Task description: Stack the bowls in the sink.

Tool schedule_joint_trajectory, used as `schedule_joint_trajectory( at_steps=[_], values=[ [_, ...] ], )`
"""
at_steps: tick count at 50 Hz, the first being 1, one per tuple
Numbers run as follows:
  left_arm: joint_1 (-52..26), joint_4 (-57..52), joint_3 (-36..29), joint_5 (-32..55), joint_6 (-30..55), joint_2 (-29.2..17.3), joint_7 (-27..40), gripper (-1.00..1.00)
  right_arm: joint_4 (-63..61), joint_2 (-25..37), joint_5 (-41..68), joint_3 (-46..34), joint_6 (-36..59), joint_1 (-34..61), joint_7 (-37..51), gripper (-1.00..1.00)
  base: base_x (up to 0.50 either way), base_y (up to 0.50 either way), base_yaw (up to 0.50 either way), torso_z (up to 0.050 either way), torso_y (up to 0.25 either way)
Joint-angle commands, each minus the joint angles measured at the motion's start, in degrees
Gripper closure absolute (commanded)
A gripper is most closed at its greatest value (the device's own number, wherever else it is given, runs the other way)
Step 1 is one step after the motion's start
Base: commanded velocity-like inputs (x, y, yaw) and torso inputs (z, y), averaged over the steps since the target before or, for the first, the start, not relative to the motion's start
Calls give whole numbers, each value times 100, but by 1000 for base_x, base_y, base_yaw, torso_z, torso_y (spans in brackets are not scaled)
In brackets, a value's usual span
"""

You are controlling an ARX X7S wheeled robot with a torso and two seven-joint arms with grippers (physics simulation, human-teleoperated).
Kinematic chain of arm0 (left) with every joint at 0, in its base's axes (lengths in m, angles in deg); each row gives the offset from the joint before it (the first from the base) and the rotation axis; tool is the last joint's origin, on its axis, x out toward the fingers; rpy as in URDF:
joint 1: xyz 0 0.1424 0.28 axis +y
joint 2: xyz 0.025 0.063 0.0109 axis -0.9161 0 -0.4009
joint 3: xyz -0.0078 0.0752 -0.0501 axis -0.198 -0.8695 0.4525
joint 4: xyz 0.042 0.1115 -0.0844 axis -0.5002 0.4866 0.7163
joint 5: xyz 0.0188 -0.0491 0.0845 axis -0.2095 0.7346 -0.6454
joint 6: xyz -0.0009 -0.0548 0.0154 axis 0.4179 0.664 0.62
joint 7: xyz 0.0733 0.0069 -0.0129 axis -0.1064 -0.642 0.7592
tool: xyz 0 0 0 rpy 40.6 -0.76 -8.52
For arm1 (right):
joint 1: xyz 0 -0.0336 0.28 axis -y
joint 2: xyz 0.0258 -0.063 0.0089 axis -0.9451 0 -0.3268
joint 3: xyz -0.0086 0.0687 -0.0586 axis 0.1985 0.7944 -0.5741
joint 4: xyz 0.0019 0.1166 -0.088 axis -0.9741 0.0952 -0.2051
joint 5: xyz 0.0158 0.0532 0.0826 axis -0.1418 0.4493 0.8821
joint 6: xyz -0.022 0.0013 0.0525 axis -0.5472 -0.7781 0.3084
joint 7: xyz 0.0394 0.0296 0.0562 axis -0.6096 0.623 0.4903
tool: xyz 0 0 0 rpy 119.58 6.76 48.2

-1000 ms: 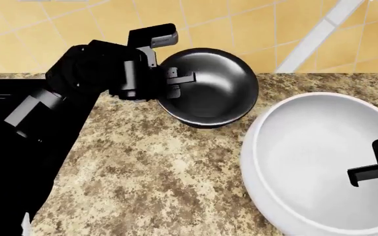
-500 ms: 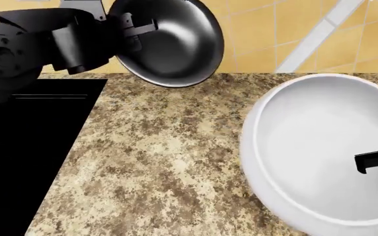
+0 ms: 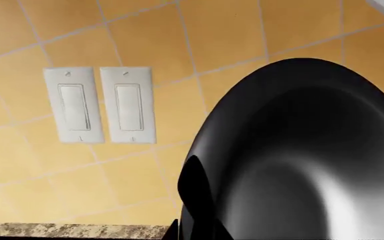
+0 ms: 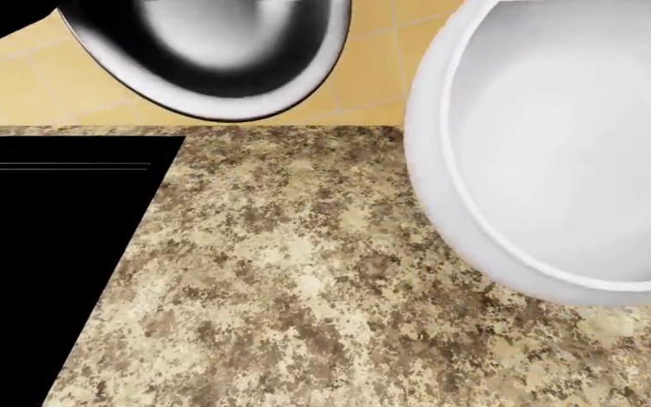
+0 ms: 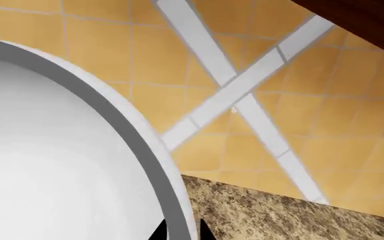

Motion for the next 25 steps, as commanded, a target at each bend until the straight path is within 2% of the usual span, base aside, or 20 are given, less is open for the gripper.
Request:
schedule_joint_trajectory(
  at_steps=[1,21,25],
  values=[
    [-566,-911,140,804,590,-749,558,100,336,34,375,597,411,670,237,100,0,0,0,0,0],
    [-815,-1128,173,1047,772,-1208,902,100,373,55,837,972,1099,506,590,100,0,0,0,0,1],
    [-742,-1266,202,1093,770,-1378,886,100,378,73,838,1019,1147,453,668,100,-482,0,0,0,4]
  ],
)
